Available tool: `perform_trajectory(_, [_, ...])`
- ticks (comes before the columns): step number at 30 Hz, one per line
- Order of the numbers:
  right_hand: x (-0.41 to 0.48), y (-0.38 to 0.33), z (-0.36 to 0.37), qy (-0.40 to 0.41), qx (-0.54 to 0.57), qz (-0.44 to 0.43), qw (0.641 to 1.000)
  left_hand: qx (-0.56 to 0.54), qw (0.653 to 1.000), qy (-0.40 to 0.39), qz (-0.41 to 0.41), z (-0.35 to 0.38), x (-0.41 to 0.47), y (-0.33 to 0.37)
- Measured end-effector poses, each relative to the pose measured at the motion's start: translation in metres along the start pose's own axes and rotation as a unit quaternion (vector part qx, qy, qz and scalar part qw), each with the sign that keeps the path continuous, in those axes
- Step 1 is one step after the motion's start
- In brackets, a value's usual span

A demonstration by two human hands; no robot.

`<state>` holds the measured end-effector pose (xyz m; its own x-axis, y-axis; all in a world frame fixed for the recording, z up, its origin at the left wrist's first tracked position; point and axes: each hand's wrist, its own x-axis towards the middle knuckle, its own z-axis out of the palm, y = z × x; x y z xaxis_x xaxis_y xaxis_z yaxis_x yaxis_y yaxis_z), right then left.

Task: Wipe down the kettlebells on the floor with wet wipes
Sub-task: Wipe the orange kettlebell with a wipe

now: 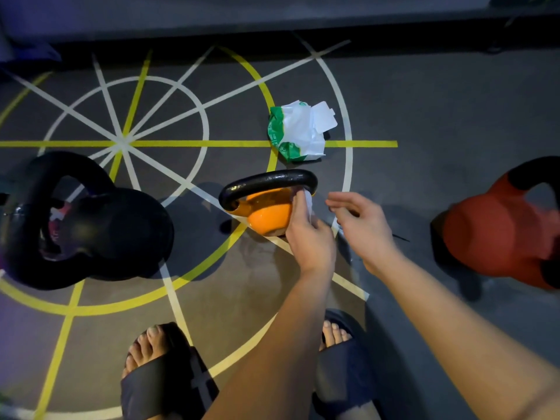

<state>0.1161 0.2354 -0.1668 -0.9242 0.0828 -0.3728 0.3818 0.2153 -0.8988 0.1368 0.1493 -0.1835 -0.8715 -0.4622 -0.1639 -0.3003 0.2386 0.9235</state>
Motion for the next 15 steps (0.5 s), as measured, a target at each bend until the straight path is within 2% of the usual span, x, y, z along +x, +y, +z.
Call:
perform_trajectory(7, [-0.004,0.012,-0.009,0.019,0.004,0.028,0.999,-0.083,0.994,-0.029,-0.07,-0.002,0.003,0.015])
perform_trajectory(11, [-0.004,0.016,-0.015,0.021,0.001,0.036,0.999,-0.204,0.97,-0.072,-0.113,-0.019,0.001,0.027])
perform_trajectory(15, [-0.006,0.013,-0.016,0.008,0.006,0.037,0.999,-0.254,0.955,-0.105,-0.109,-0.025,-0.005,0.029])
